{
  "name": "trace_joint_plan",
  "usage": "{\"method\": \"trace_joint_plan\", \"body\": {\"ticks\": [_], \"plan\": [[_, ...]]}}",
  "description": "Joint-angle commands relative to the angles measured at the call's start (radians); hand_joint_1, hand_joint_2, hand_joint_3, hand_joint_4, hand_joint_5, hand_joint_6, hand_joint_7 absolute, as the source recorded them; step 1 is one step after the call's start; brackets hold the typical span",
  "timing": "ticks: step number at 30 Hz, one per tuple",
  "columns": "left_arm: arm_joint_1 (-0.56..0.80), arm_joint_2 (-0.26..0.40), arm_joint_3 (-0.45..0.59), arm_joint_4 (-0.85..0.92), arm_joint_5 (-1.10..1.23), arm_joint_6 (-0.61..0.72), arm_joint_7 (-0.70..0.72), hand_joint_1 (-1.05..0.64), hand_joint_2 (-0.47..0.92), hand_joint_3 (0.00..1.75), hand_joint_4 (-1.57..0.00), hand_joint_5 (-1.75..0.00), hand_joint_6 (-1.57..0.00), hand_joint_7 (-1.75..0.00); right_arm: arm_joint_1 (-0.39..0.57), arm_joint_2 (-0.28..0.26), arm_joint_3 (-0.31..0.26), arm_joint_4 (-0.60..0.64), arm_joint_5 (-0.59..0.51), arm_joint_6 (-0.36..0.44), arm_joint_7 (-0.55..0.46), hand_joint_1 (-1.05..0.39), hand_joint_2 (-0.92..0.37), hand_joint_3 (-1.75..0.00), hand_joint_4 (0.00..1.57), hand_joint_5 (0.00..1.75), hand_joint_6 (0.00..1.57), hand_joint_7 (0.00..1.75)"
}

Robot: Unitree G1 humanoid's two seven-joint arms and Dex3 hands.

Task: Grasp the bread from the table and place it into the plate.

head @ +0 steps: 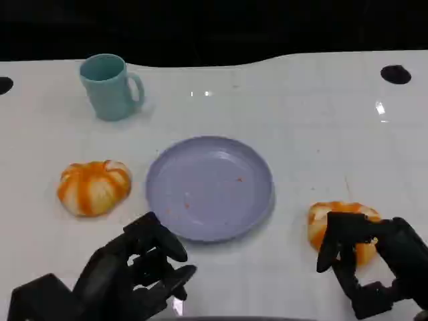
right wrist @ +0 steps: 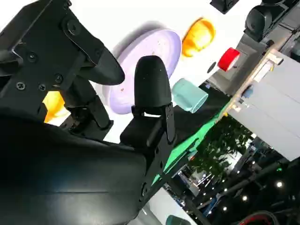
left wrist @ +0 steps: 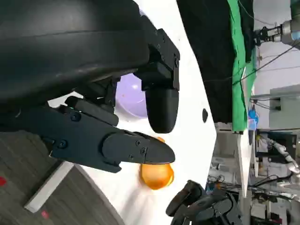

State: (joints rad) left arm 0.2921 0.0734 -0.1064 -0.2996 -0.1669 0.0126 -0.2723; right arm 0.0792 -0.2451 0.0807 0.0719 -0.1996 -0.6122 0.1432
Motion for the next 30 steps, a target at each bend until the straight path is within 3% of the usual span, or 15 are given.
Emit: {"method": "trace_joint_plan", "body": {"ticks": [1, 25, 30], "plan": [[-0.002, 0.01, 0.011, 0.004, -0.007, -0.005, -0.003, -0.5, 0.92, 0.23, -0.62, -1.75, -0.43, -1.72, -0.006, -0.008, -0.008, -0.005, -0.002, -0.011, -0.01, -0.02, -0.16, -1.62, 0.99, 1.75, 0.86, 1.48], [-0.005, 0.013, 0.011, 0.009, -0.003, -0.013, -0.005, -0.51, 0.92, 0.23, -0.63, -1.75, -0.42, -1.73, -0.01, -0.008, -0.007, 0.0, -0.002, -0.013, -0.012, 0.0, -0.16, -1.59, 0.98, 1.75, 0.87, 1.45], [-0.004, 0.013, 0.012, 0.004, -0.004, -0.003, -0.002, -0.5, 0.92, 0.23, -0.62, -1.75, -0.42, -1.73, -0.003, -0.004, -0.01, -0.016, 0.015, -0.002, -0.008, 0.04, -0.18, -1.53, 0.93, 1.74, 0.84, 1.35]]}}
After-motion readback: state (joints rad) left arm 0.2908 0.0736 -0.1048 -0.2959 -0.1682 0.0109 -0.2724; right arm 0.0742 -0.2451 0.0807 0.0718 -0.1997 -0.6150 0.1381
